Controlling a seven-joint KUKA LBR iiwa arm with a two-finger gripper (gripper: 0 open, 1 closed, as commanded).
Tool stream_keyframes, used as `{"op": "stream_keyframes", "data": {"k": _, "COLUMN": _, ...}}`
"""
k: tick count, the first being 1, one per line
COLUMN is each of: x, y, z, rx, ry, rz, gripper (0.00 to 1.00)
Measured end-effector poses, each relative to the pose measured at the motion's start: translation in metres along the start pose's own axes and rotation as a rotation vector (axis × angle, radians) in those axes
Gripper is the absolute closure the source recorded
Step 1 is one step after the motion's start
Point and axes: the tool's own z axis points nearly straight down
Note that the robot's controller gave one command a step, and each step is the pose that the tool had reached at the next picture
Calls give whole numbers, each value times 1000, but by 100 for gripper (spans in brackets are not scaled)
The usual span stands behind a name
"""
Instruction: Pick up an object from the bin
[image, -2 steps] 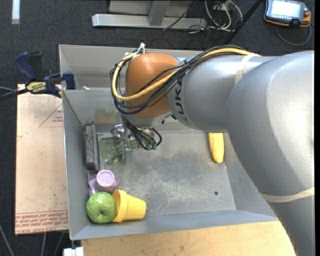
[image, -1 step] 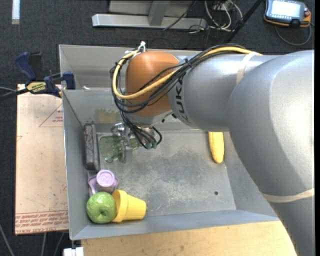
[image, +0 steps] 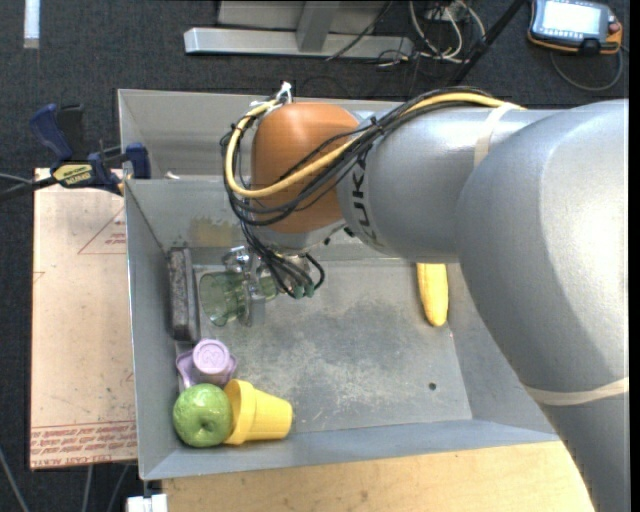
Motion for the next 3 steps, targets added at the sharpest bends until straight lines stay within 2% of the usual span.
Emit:
{"op": "stream_keyframes", "data": {"k": 1, "x": 1, "y": 0, "z": -11, "rx": 0, "ry": 3, "rz": 0, "gripper": 100}}
{"op": "stream_keyframes", "data": {"k": 3, "x": -1, "y": 0, "z": -23, "rx": -1, "ry": -4, "rz": 1, "gripper": 100}}
